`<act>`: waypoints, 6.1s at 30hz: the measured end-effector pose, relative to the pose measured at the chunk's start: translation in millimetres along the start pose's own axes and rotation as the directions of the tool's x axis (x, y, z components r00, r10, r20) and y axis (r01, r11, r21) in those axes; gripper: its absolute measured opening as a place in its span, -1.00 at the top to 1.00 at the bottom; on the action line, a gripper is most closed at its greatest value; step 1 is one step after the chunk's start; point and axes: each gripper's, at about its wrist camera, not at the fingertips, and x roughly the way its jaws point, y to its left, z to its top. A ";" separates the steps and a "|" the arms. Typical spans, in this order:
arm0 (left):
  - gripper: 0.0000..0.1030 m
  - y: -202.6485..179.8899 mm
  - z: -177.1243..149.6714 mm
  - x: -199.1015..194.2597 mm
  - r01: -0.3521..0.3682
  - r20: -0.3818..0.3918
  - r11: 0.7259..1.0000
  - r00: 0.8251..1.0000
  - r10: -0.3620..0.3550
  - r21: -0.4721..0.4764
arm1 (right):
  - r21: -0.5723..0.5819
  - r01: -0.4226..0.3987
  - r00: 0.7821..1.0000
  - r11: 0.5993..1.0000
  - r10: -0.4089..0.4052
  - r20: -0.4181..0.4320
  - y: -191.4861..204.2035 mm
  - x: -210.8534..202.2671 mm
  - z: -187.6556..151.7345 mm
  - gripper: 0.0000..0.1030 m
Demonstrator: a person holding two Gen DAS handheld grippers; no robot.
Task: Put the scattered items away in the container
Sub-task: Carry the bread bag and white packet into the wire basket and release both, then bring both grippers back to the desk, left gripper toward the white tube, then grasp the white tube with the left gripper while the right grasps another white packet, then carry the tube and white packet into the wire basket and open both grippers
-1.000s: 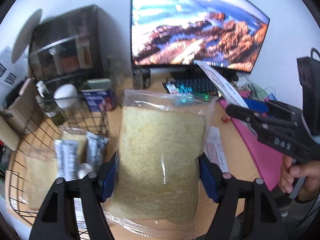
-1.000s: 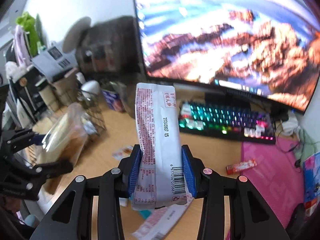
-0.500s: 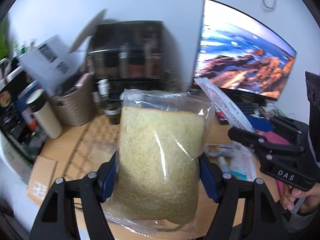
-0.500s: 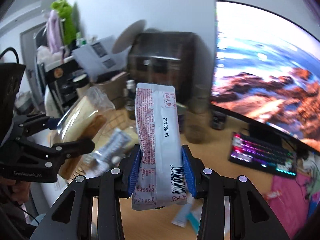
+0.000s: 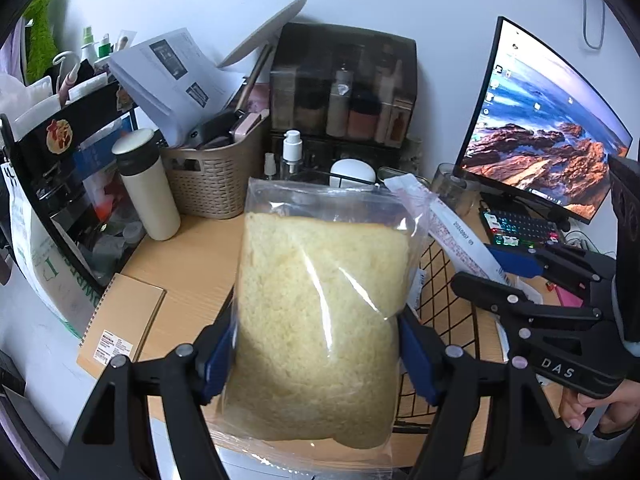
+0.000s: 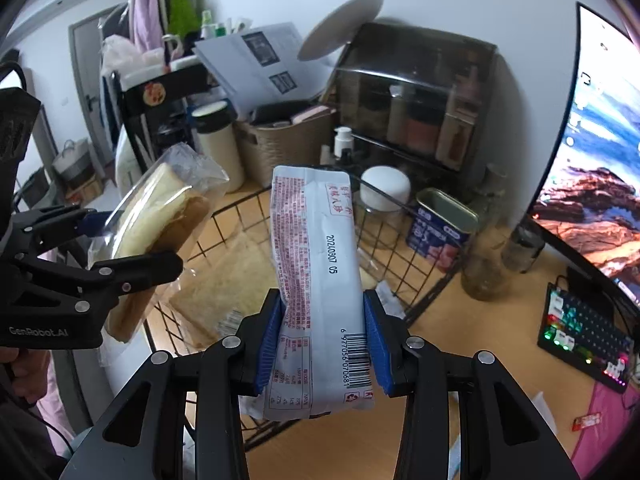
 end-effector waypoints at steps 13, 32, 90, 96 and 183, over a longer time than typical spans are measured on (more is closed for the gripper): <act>-0.58 -4.7 -1.5 -8.9 -0.036 0.022 0.999 0.999 0.035 0.022 | -0.033 0.028 0.999 0.999 -0.027 0.035 8.9 -10.5 5.9 -0.25; -0.58 -71.9 3.4 -9.2 0.046 0.010 0.993 0.999 -0.047 0.105 | 0.083 0.116 0.989 0.990 -0.123 0.084 -51.3 -79.0 -24.5 -0.25; -0.58 -254.5 -44.8 174.9 0.143 -0.344 0.968 0.937 -0.066 0.205 | 0.410 0.298 0.953 0.862 -0.295 -0.071 -232.3 -161.3 -188.0 -0.25; -0.58 -273.0 -48.5 179.4 0.185 -0.364 0.957 0.927 -0.094 0.225 | 0.405 0.292 0.955 0.867 -0.290 -0.067 -231.6 -160.5 -187.1 -0.25; 0.60 -144.5 12.7 4.1 0.125 -0.030 0.979 0.992 -0.122 0.159 | 0.277 0.270 0.960 0.922 -0.280 -0.003 -105.3 -86.7 -80.6 0.15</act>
